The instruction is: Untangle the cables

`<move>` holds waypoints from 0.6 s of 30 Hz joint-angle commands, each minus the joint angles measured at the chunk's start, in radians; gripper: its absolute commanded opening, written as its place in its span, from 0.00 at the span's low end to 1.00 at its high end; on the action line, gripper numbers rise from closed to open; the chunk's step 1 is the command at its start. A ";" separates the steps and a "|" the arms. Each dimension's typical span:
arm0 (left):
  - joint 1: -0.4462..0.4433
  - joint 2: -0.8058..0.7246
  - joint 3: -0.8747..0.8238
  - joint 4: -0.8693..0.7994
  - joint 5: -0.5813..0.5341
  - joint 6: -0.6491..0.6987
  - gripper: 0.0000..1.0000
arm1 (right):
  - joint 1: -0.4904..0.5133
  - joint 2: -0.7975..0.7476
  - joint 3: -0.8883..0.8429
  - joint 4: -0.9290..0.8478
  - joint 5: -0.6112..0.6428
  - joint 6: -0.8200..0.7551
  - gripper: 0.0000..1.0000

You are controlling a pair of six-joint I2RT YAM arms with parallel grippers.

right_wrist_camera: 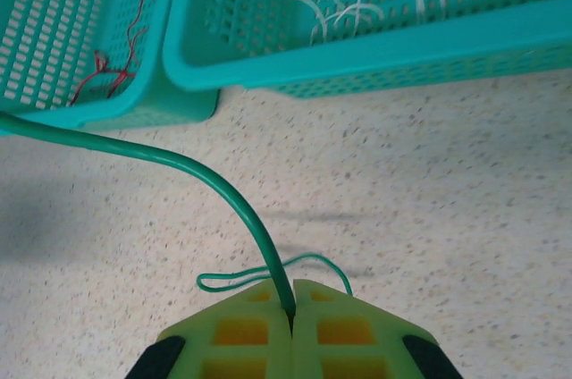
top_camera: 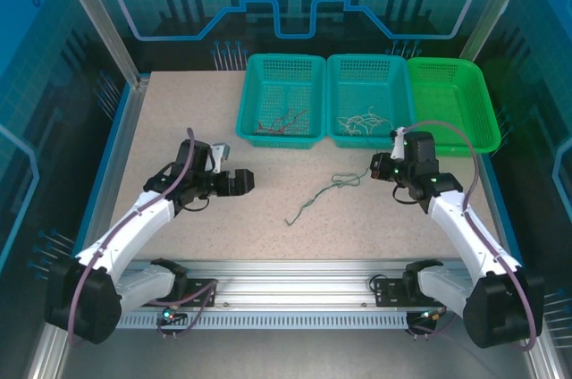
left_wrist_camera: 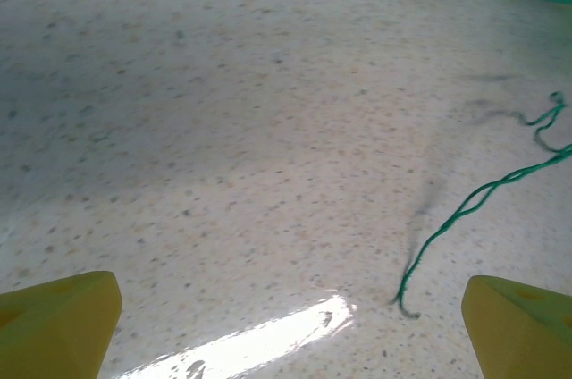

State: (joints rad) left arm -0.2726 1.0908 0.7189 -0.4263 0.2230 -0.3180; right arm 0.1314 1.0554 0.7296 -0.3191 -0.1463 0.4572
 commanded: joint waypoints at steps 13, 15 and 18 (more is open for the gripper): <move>-0.201 0.291 0.189 0.400 0.402 -0.303 0.82 | 0.118 0.051 0.037 0.210 -0.317 -0.195 0.00; -0.246 0.362 0.253 0.331 0.383 -0.242 0.84 | 0.120 0.062 0.050 0.212 -0.337 -0.185 0.00; -0.290 0.461 0.346 0.195 0.305 -0.139 0.90 | 0.126 0.075 0.063 0.212 -0.356 -0.175 0.00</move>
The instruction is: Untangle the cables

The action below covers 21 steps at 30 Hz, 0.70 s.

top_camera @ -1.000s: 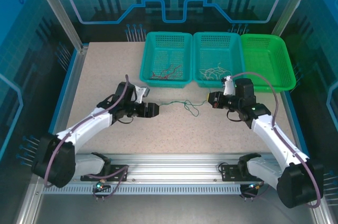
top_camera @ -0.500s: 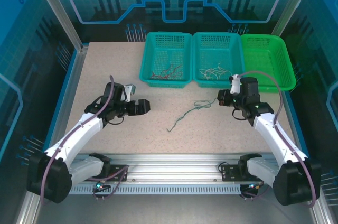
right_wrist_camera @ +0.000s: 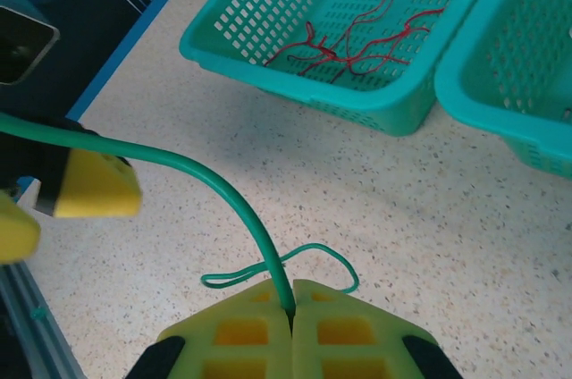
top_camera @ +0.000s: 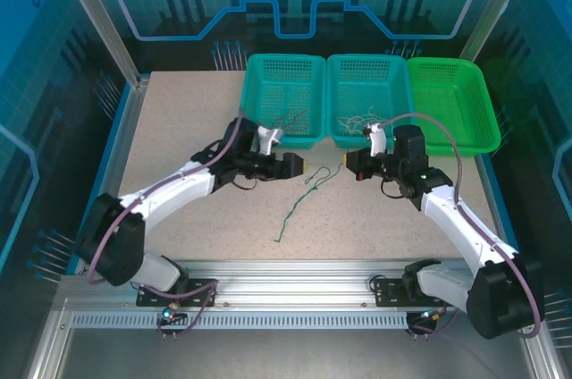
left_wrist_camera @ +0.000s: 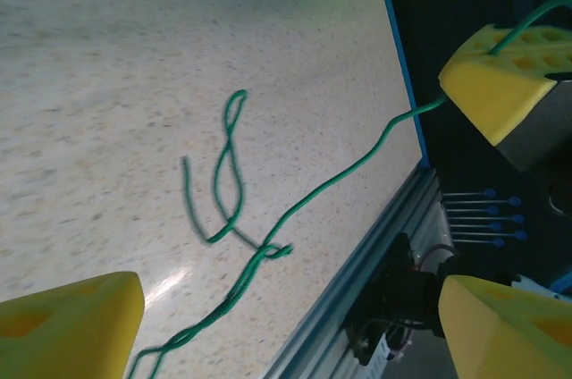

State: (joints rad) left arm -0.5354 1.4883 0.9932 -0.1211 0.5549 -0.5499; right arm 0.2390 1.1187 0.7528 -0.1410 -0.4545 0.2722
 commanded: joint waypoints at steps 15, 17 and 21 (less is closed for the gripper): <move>-0.041 0.260 0.147 -0.054 -0.081 0.096 0.26 | 0.022 0.030 0.064 0.039 -0.040 0.054 0.00; -0.041 0.258 0.144 -0.056 -0.098 0.096 0.06 | 0.022 0.028 0.065 0.035 -0.035 0.056 0.00; -0.032 0.231 0.147 -0.182 -0.248 0.105 0.00 | -0.020 -0.006 0.050 0.033 -0.015 0.094 0.00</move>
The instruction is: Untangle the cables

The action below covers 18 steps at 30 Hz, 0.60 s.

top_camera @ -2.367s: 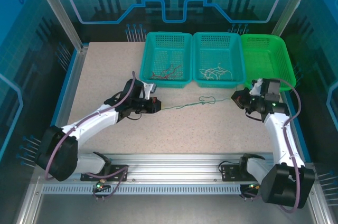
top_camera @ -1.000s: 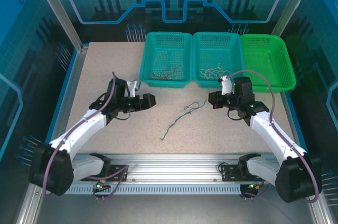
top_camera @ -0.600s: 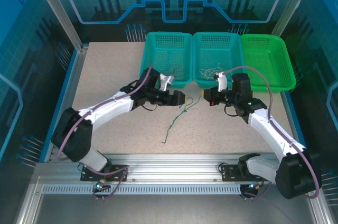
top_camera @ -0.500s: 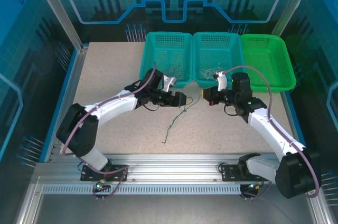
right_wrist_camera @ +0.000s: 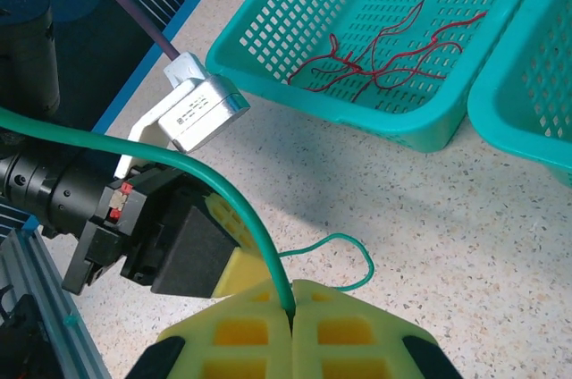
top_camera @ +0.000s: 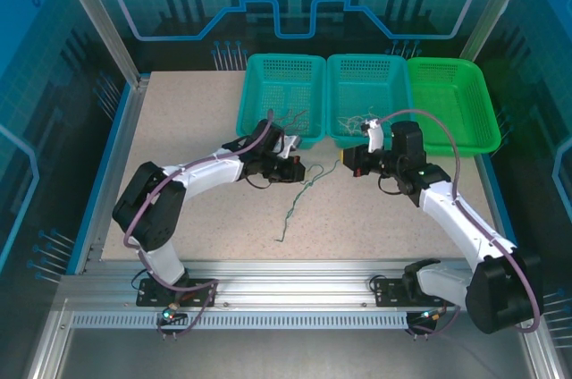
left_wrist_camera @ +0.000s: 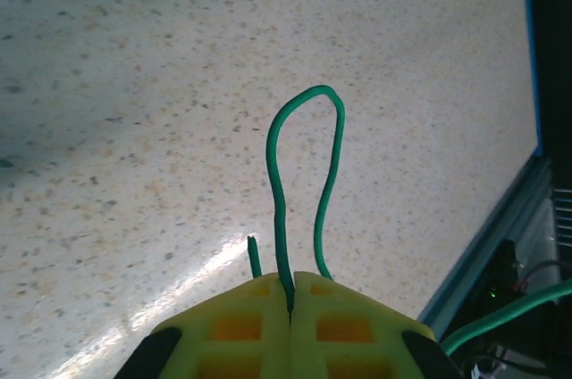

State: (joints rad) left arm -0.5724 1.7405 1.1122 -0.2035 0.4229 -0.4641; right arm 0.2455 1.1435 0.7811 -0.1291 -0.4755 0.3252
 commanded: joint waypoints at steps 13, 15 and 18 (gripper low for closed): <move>0.297 -0.341 -0.301 -0.311 -0.322 -0.021 0.00 | -0.497 -0.248 -0.130 0.081 0.181 0.353 0.00; 0.345 -0.396 -0.328 -0.347 -0.347 -0.023 0.00 | -0.539 -0.249 -0.130 0.080 0.205 0.395 0.00; 0.409 -0.454 -0.349 -0.388 -0.366 -0.027 0.00 | -0.573 -0.237 -0.108 0.059 0.243 0.402 0.00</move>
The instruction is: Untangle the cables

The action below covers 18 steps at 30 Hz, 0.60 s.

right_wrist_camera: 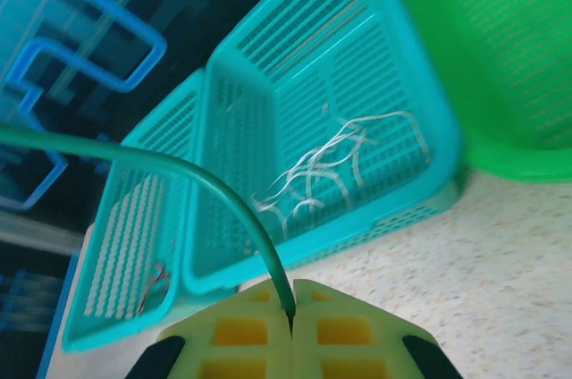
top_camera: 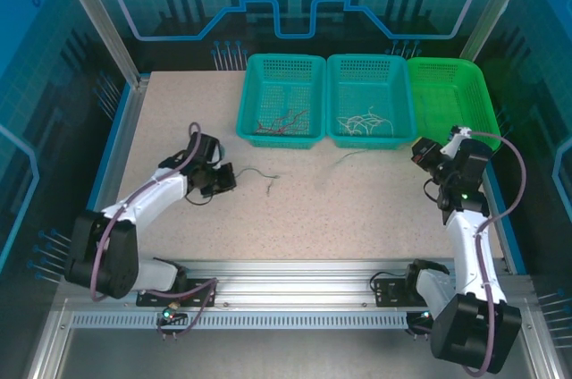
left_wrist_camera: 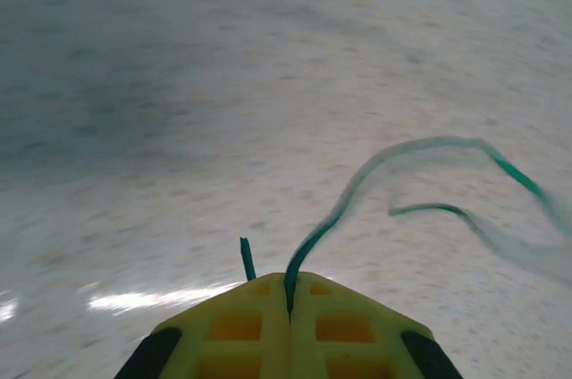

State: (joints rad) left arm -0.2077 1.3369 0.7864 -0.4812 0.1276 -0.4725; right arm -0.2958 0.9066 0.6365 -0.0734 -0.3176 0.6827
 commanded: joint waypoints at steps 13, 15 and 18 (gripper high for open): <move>0.128 -0.091 -0.060 -0.037 0.139 0.023 0.00 | -0.123 0.146 0.090 0.180 -0.057 0.514 0.00; 0.127 -0.091 -0.073 -0.005 0.169 0.016 0.00 | -0.121 0.161 0.060 0.291 0.009 0.666 0.00; 0.127 -0.089 -0.081 0.011 0.184 0.015 0.00 | -0.118 0.203 0.076 0.337 0.139 0.778 0.00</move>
State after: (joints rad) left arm -0.0872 1.2503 0.7170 -0.5095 0.2375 -0.4683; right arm -0.4068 1.0832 0.7071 0.1329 -0.2810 1.2446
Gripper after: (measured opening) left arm 0.053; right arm 0.050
